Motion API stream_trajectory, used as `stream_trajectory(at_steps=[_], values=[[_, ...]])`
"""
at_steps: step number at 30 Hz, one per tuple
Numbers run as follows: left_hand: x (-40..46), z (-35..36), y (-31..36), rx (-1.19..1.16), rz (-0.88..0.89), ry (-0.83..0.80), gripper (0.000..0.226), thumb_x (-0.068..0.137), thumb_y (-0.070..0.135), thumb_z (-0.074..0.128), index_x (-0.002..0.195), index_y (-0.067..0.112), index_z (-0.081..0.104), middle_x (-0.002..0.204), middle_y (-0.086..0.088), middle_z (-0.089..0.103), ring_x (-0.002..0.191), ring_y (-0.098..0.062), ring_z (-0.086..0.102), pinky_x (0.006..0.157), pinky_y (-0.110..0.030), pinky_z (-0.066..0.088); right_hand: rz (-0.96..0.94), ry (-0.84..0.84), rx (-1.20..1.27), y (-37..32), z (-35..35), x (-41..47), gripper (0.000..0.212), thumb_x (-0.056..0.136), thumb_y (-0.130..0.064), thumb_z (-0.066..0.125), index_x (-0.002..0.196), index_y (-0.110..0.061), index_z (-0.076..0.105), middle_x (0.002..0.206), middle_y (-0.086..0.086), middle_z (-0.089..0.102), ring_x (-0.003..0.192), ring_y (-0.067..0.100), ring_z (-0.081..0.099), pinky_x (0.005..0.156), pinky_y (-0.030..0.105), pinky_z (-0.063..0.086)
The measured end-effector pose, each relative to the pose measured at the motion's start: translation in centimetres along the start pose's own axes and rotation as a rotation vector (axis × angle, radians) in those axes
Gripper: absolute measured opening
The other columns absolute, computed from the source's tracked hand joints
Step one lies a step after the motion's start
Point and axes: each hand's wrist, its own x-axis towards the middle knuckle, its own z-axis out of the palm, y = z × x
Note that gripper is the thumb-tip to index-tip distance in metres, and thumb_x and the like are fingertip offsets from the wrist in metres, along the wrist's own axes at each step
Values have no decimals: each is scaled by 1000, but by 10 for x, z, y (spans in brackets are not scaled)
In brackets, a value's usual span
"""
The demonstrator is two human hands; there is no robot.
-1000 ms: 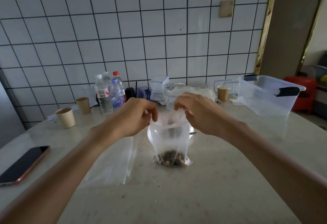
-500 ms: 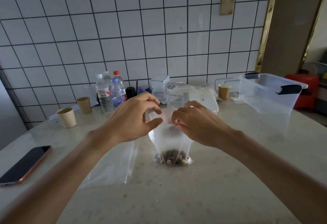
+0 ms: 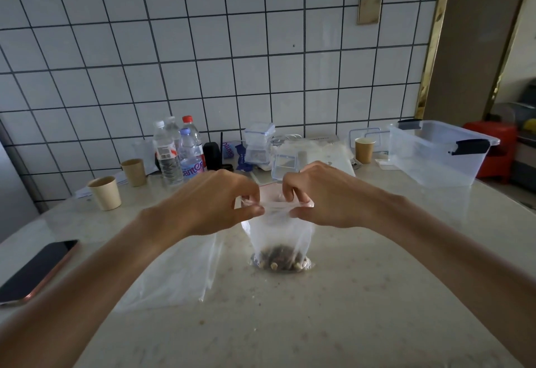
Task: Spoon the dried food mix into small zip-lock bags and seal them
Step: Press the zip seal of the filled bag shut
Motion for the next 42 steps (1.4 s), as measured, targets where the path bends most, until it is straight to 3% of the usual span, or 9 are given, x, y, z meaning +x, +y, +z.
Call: stream_trajectory(at_steps=[9,12,16,21,24,28,32,36,42], values=[[-1,-1,-2,8,10,-78,55,92,72,33,102,35,73,87,28,52,75,4,60,71,-30,56,-64,-5,-28,0,-3,-1,20,99,-39,61,90,-24,69,81,-17,55,81,11,53,91,37,48],[1,0,-3,-90,10,-65,40,98,62,39,106,36,69,84,30,54,75,5,62,69,-25,54,-31,-11,65,1,-3,-2,25,100,-34,57,89,-18,73,87,-10,63,85,13,58,89,39,49],[1,-1,-7,-145,40,2,2,103,40,54,102,40,56,85,28,61,73,0,65,69,-26,56,-18,-31,54,2,-5,-4,30,100,-30,55,78,-17,72,82,-8,57,80,11,55,86,39,49],[-2,-6,-5,-151,62,11,20,84,51,46,92,40,61,85,28,61,75,2,65,67,-23,55,-38,-42,29,3,-7,-7,30,99,-29,55,76,-20,71,88,-10,56,84,10,54,90,33,45],[-1,-9,1,-151,87,-23,18,81,55,43,87,43,54,83,27,58,75,2,63,66,-22,52,-63,-53,-6,-2,-10,-5,28,98,-31,56,70,-31,57,84,-13,51,80,8,50,87,27,39],[2,-12,6,-250,108,-90,5,82,46,52,79,44,54,80,20,62,79,-2,62,62,-17,48,-41,-72,8,-3,-12,-2,18,97,-29,54,84,-23,65,86,-13,62,84,8,56,83,30,47],[2,-13,7,-344,104,-153,2,83,44,66,84,42,66,91,22,66,78,-9,65,64,-20,54,-26,-98,47,0,-15,-4,5,93,-26,62,96,-26,65,86,-18,63,83,1,58,67,18,39],[5,-11,7,-404,103,-84,18,88,34,80,86,44,65,85,16,66,71,-9,65,61,-15,50,-14,-108,203,-4,-15,-2,10,93,-24,70,102,-28,69,97,-15,69,92,3,64,80,22,52],[12,-15,13,-303,170,22,31,83,37,85,82,49,56,77,18,61,76,-1,62,62,-9,48,-33,-56,291,-8,-13,4,8,92,-23,75,100,-23,75,95,-12,69,90,3,64,72,13,45]])
